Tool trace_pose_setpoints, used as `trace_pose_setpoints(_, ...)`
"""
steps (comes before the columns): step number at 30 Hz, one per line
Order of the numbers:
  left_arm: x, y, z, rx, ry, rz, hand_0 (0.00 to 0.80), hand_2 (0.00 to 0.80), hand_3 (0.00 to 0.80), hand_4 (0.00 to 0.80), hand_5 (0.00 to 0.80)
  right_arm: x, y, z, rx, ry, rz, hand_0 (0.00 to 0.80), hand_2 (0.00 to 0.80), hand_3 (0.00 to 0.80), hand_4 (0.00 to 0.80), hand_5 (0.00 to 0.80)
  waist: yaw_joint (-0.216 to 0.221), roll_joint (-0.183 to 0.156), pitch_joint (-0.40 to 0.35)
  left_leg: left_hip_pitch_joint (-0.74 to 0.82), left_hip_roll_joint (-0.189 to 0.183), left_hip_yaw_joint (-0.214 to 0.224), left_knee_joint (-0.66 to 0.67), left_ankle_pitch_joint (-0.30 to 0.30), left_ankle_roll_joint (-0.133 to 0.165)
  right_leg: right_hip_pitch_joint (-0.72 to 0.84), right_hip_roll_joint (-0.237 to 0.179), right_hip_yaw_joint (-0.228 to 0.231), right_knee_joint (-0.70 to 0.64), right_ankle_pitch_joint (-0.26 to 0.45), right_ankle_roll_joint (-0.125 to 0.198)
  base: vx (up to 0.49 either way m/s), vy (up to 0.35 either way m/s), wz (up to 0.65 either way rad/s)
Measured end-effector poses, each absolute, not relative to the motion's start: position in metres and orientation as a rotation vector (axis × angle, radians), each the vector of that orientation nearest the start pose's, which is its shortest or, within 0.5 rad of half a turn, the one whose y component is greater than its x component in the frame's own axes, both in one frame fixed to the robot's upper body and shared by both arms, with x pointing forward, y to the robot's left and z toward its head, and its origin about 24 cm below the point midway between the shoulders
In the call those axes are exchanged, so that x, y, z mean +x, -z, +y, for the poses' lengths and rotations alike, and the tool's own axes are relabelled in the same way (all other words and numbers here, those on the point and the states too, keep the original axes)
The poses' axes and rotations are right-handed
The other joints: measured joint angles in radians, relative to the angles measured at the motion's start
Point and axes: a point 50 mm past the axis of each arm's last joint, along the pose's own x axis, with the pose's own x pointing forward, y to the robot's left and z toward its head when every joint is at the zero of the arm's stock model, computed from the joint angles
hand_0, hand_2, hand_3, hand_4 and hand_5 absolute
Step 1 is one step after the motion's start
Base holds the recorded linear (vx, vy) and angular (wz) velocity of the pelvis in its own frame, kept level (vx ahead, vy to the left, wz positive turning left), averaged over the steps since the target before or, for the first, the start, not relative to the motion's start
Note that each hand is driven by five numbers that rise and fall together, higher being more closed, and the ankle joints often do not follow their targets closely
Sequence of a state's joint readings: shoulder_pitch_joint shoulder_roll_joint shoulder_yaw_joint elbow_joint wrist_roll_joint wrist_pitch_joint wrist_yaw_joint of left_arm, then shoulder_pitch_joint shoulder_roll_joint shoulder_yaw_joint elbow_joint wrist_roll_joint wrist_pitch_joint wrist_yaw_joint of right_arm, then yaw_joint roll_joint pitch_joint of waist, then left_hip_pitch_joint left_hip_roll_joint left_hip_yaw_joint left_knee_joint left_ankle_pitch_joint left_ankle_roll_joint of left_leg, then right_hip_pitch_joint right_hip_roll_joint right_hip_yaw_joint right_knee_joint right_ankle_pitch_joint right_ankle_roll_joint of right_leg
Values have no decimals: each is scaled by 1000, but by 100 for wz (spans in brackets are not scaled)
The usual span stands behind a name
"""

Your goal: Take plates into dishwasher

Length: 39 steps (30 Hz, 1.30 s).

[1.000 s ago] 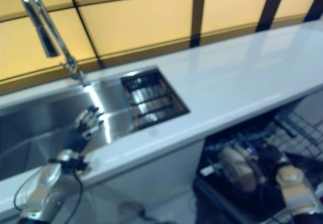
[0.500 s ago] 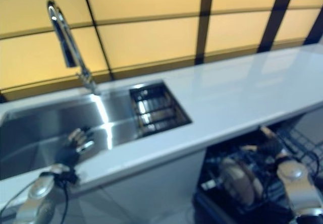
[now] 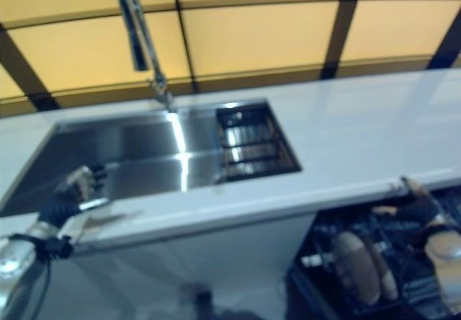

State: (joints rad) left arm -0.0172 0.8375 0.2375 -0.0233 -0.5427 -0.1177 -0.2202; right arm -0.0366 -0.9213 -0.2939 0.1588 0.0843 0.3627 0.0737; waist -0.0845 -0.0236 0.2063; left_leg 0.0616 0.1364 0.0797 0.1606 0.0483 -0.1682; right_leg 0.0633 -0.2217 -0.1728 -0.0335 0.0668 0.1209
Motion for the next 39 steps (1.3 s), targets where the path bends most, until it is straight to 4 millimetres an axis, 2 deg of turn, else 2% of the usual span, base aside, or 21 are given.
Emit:
trace_pose_setpoints(2, 247, -189, 308, 361, 77, -334, 0, 0, 0, 0, 0, 237, -136, -392, -696, 422, 343, 0, 0, 0, 0, 0, 1, -4, 0, 16, 2, 32, -50, -1, 1, -4, 3, 2, 1, -4, 10, -137, 45, 43)
trace_pose_setpoints(3, 247, -194, 303, 353, 93, -364, 0, 0, 0, 0, 0, 241, -135, -391, -690, 420, 344, 0, 0, 0, 0, 0, 7, -1, 3, 18, 6, 31, -69, -2, 3, -5, 7, 2, 1, -4, 12, -156, 54, 28)
trace_pose_setpoints(6, 247, -196, 299, 357, 116, -372, 0, 0, 0, 0, 0, 251, -135, -395, -668, 458, 364, 0, 0, 0, 0, 0, 24, 18, 10, 58, 16, 56, -120, -4, 5, 1, 20, 9, 1, 4, 14, -132, 30, 0)
trace_pose_setpoints(8, 247, -197, 298, 358, 120, -376, 0, 0, 0, 0, 0, 256, -139, -392, -670, 450, 345, 0, 0, 0, 0, 0, 21, 43, 18, 69, 26, 72, -154, -16, 10, -2, 32, 7, -7, 13, 17, -121, 28, 7)
trace_pose_setpoints(9, 246, -199, 295, 355, 132, -391, 0, 0, 0, 0, 0, 258, -142, -392, -669, 452, 333, 0, 0, 0, 0, 0, 23, 64, 25, 67, 36, 86, -160, -41, 10, -4, 43, 8, -19, 29, 16, -76, 35, 1)
trace_pose_setpoints(10, 245, -201, 292, 353, 144, -402, 0, 0, 0, 0, 0, 258, -143, -391, -669, 458, 328, 0, 0, 0, 0, 0, 26, 69, 29, 68, 38, 87, -163, -51, 0, -5, 45, 8, -24, 38, 18, -110, 55, -14)
trace_pose_setpoints(12, 245, -201, 290, 343, 151, -418, 0, 0, 0, 0, 0, 259, -142, -391, -679, 456, 334, 0, 0, 0, 0, 0, 51, 67, 27, 70, 28, 109, -154, -60, 12, -18, 34, 30, -22, 51, 18, -170, 84, -25)
trace_pose_setpoints(19, 242, -214, 276, 313, 165, -529, 0, 0, 0, 0, 0, 274, -138, -379, -707, 412, 342, 0, 0, 0, 0, 0, 54, 63, 23, 62, 28, 125, -133, -58, 14, -52, 30, 39, 3, 64, 11, -172, 76, -13)
trace_pose_setpoints(20, 242, -214, 276, 306, 161, -537, 0, 0, 0, 0, 0, 275, -137, -378, -709, 407, 346, 0, 0, 0, 0, 0, 56, 62, 23, 64, 25, 123, -133, -58, 14, -51, 30, 47, 1, 70, 12, -137, 82, -31)
trace_pose_setpoints(22, 242, -214, 276, 299, 156, -541, 0, 0, 0, 0, 0, 275, -136, -378, -710, 405, 348, 0, 0, 0, 0, 0, 71, 61, 21, 68, 6, 68, -134, -73, 12, -59, 31, 81, -18, 95, 13, -183, 98, -47)
trace_pose_setpoints(23, 243, -214, 276, 296, 155, -540, 0, 0, 0, 0, 0, 275, -135, -377, -708, 404, 350, 0, 0, 0, 0, 0, 77, 57, 19, 68, -11, 23, -135, -85, 12, -67, 26, 104, -26, 110, 22, -259, 116, -42)
trace_pose_setpoints(24, 243, -213, 276, 294, 154, -539, 0, 0, 0, 0, 0, 275, -135, -378, -706, 404, 351, 0, 0, 0, 0, 0, 76, 52, 18, 68, -22, 4, -136, -87, 14, -71, 21, 111, -25, 114, 26, -269, 122, -43)
trace_pose_setpoints(25, 242, -210, 276, 282, 148, -536, 0, 0, 0, 0, 0, 275, -133, -378, -702, 403, 355, 0, 0, 0, 0, 0, 76, 40, 16, 68, -50, -34, -135, -102, 27, -85, 7, 133, -19, 122, 33, -195, 101, -32)
trace_pose_setpoints(27, 242, -207, 277, 277, 146, -519, 0, 0, 0, 0, 0, 272, -123, -379, -686, 405, 389, 0, 0, 0, 0, 0, 71, 8, 9, 67, -79, -37, -136, -108, 47, -87, -19, 141, -25, 126, 51, -242, 156, -23)
trace_pose_setpoints(31, 243, -201, 276, 277, 152, -488, 0, 0, 0, 0, 0, 262, -102, -383, -663, 421, 456, 0, 0, 0, 0, 0, 71, -42, -5, 67, -89, -32, -131, -111, 53, -87, -30, 138, -27, 125, 53, -183, 178, -1)
trace_pose_setpoints(35, 247, -180, 280, 258, 149, -381, 0, 0, 0, 0, 0, 254, -93, -386, -657, 422, 490, 0, 0, 0, 0, 0, 70, -57, -4, 70, -95, -26, -121, -114, 54, -93, -33, 132, -22, 146, 52, -170, 138, -8)
trace_pose_setpoints(37, 245, -167, 285, 254, 133, -312, 0, 0, 0, 0, 0, 248, -87, -384, -614, 425, 499, 0, 0, 0, 0, 0, 71, -66, 7, 69, -113, -12, -110, -129, 72, -139, -35, 66, 26, 177, 21, -350, 142, -50)
trace_pose_setpoints(38, 246, -162, 287, 246, 130, -294, 0, 0, 0, 0, 0, 247, -84, -384, -598, 424, 502, 0, 0, 0, 0, 0, 73, -75, 13, 52, -139, 9, -68, -151, 109, -154, -38, 67, 28, 205, 22, -506, 184, -120)
trace_pose_setpoints(39, 244, -152, 293, 242, 111, -246, 0, 0, 0, 0, 0, 252, -86, -380, -564, 417, 477, 0, 0, 0, 0, 0, 93, -55, 13, -15, -205, 32, -23, -169, 197, -217, -32, 101, 9, 310, 45, -233, 75, -129)
